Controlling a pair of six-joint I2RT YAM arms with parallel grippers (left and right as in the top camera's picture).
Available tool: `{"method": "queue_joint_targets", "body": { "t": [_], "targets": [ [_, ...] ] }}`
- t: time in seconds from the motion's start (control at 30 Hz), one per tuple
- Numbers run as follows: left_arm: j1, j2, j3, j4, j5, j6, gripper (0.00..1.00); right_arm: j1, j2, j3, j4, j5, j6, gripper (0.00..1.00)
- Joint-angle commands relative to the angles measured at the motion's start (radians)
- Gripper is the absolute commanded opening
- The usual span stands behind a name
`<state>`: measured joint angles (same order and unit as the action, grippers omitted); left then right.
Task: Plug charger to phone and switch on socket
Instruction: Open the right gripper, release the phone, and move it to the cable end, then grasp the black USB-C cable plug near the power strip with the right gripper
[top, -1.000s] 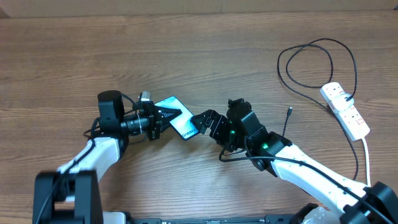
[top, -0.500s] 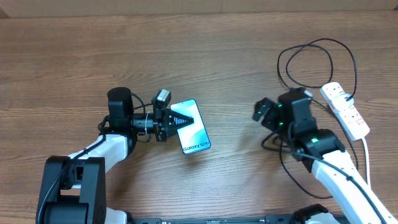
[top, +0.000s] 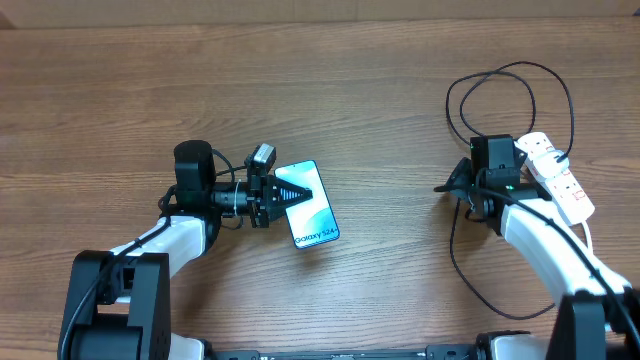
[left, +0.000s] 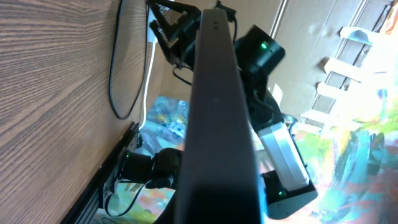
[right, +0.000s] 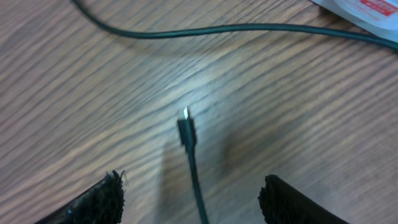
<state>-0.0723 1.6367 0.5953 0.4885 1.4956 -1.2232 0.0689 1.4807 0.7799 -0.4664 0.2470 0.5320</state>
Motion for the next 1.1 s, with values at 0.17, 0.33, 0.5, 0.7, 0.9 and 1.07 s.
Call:
{"method": "queue_joint_targets", "body": {
  "t": [0.17, 0.33, 0.5, 0.7, 0.9, 1.07],
  "targets": [
    [-0.003, -0.014, 0.016, 0.010, 0.012, 0.012, 0.04, -0.012, 0.114, 0.026, 0.057, -0.024, -0.053, 0.68],
    [-0.003, -0.014, 0.016, 0.010, 0.005, 0.012, 0.04, -0.012, 0.163, 0.026, 0.092, -0.024, -0.096, 0.64],
    [-0.003, -0.014, 0.016, 0.010, 0.004, 0.012, 0.04, -0.012, 0.216, 0.026, 0.095, -0.026, -0.096, 0.50],
    [-0.003, -0.014, 0.016, 0.010, 0.005, 0.012, 0.04, -0.012, 0.279, 0.026, 0.128, -0.040, -0.101, 0.38],
    [-0.003, -0.014, 0.016, 0.010, 0.001, 0.012, 0.04, -0.012, 0.299, 0.026, 0.132, -0.233, -0.200, 0.09],
    [-0.003, -0.014, 0.016, 0.009, -0.014, 0.012, 0.04, -0.012, 0.299, 0.026, 0.070, -0.267, -0.200, 0.23]
  ]
}}
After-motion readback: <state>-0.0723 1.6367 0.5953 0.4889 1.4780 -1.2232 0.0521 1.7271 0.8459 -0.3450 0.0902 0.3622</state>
